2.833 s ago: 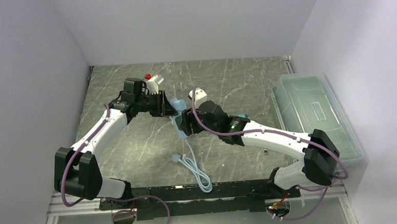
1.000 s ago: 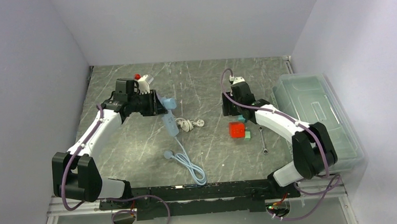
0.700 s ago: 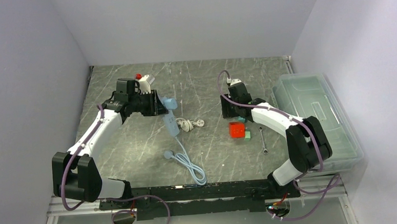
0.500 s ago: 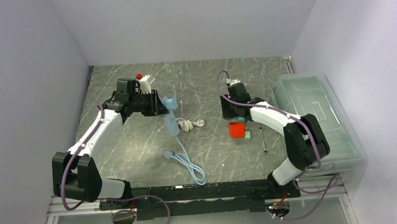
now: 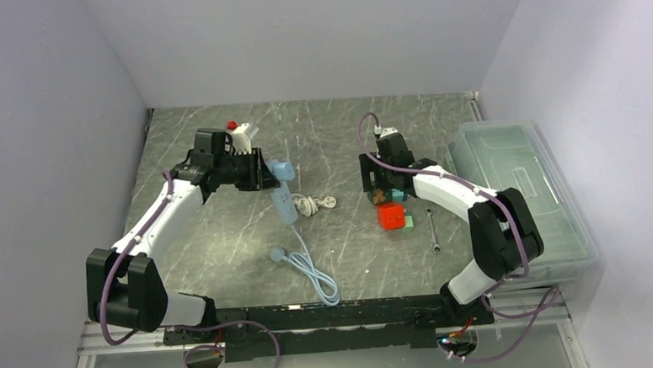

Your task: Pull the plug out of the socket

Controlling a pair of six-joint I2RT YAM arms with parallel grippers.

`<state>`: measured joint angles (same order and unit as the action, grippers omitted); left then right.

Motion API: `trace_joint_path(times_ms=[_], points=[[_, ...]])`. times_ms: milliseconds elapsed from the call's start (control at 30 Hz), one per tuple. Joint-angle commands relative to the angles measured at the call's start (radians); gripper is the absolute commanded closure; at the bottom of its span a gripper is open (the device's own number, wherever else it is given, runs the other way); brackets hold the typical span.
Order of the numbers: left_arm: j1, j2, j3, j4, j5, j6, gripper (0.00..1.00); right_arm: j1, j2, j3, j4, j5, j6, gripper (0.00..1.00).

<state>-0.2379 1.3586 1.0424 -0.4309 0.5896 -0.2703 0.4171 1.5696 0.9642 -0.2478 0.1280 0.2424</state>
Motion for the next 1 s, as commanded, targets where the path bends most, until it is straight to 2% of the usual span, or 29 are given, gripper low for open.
trace_joint_path(times_ms=[0,100,267,467,567,733,967], points=[[-0.017,-0.01,0.022,0.036,0.087,0.011,1.0,-0.006,-0.096,0.036,-0.005,-0.007,0.0,0.13],[-0.035,-0.017,0.019,0.047,0.116,0.025,1.0,-0.005,-0.174,0.031,-0.001,-0.057,-0.005,0.11],[-0.077,-0.016,0.021,0.052,0.156,0.054,1.0,-0.003,-0.315,0.003,0.062,-0.282,0.023,0.08],[-0.115,-0.01,0.012,0.066,0.162,0.056,1.0,0.033,-0.425,-0.074,0.211,-0.443,0.239,0.09],[-0.121,-0.002,0.012,0.066,0.167,0.053,1.0,0.124,-0.456,-0.09,0.243,-0.364,0.296,0.13],[-0.128,0.003,0.012,0.07,0.171,0.046,1.0,0.345,-0.441,-0.037,0.202,-0.071,0.321,0.25],[-0.136,0.011,0.011,0.069,0.174,0.044,1.0,0.475,-0.333,0.054,0.191,0.095,0.299,0.37]])
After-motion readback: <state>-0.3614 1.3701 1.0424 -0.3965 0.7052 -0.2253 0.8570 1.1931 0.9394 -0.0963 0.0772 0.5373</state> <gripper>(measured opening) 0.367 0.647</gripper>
